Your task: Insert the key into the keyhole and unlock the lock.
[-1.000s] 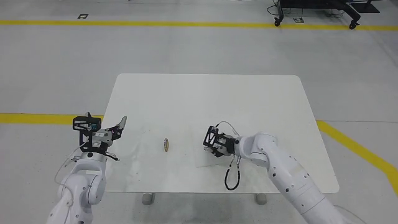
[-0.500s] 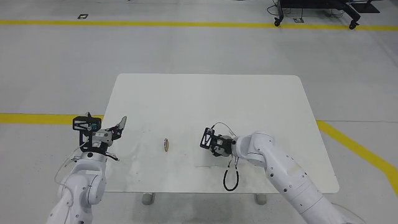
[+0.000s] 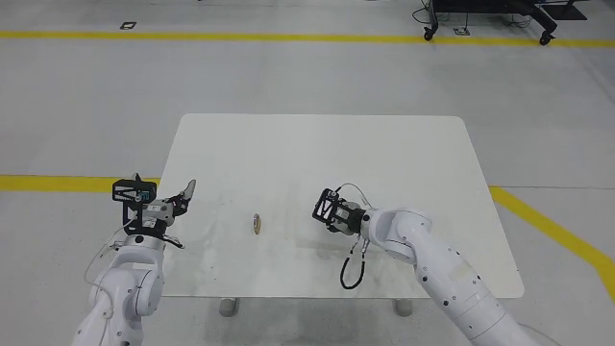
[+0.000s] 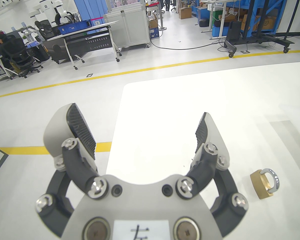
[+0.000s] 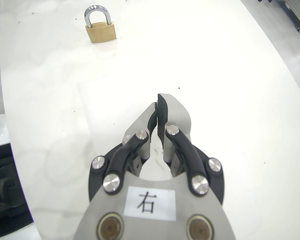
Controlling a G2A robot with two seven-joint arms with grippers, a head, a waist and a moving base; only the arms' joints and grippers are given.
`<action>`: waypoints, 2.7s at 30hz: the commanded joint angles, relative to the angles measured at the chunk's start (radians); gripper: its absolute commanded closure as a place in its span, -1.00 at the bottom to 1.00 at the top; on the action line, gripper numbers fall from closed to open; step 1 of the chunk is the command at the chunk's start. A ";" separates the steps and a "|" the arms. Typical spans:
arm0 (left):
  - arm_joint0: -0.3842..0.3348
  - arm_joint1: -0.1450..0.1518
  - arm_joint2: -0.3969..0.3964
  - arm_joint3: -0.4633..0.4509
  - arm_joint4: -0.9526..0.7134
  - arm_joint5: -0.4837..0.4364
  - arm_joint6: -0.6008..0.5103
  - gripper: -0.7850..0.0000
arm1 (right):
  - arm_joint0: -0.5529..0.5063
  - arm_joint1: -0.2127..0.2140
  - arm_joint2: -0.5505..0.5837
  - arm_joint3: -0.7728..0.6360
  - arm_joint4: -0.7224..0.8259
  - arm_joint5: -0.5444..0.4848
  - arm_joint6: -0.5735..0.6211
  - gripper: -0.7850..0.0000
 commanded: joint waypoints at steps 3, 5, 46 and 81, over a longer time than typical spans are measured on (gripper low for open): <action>0.000 0.000 0.000 0.000 0.000 0.000 0.000 -1.00 | 0.000 0.000 0.000 0.000 -0.001 -0.001 0.001 1.00; 0.000 0.000 0.000 0.000 0.000 0.000 0.000 -1.00 | 0.000 0.000 0.000 0.000 -0.001 -0.001 0.001 1.00; -0.832 -0.207 0.886 0.681 0.391 -0.215 -0.239 -1.00 | 0.002 -0.001 -0.009 -0.001 -0.013 -0.002 -0.007 1.00; -0.846 -0.239 0.791 0.740 0.366 -0.135 -0.136 -1.00 | 0.080 -0.016 0.024 0.128 0.138 0.128 0.061 1.00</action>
